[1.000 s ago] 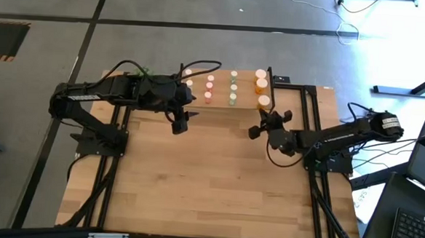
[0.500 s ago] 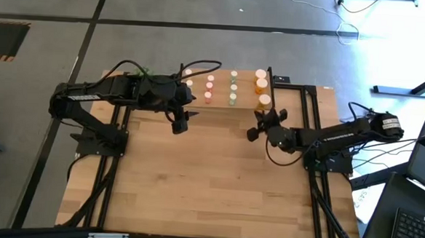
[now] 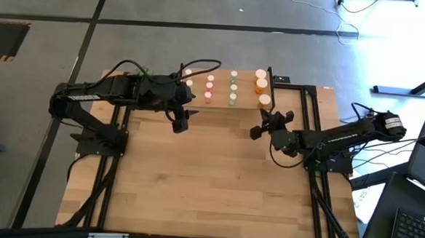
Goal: Pick and place medicine bottles onto shelf by color
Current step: Put the orange pill bottle on the shelf aligned with the other orange pill bottles
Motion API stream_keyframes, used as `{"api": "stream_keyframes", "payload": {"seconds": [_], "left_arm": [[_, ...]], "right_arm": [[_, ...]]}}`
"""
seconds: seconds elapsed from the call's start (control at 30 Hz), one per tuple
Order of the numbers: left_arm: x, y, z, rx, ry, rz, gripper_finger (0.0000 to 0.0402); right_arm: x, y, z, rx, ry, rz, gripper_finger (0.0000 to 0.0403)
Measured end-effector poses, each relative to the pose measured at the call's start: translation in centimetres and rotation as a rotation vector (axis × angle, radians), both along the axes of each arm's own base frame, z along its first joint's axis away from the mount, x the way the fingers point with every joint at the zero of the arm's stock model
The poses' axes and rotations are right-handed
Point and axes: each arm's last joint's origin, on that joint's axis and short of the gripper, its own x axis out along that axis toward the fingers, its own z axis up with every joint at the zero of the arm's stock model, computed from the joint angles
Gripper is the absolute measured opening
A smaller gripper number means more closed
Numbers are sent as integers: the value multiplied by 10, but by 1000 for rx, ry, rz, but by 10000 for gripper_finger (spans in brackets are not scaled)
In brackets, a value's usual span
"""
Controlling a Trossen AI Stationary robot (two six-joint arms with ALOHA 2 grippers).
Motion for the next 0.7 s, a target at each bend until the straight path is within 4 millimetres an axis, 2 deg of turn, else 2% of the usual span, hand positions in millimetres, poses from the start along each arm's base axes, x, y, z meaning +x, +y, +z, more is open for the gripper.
{"api": "stream_keyframes", "payload": {"seconds": [0.43,0.7], "left_arm": [[0,0,0,-6,-3,5,241],[0,0,-1,-10,5,7,241]], "right_arm": [[-6,-10,-5,-6,98,-42,1],[-2,-12,-4,30,90,45,1]]}}
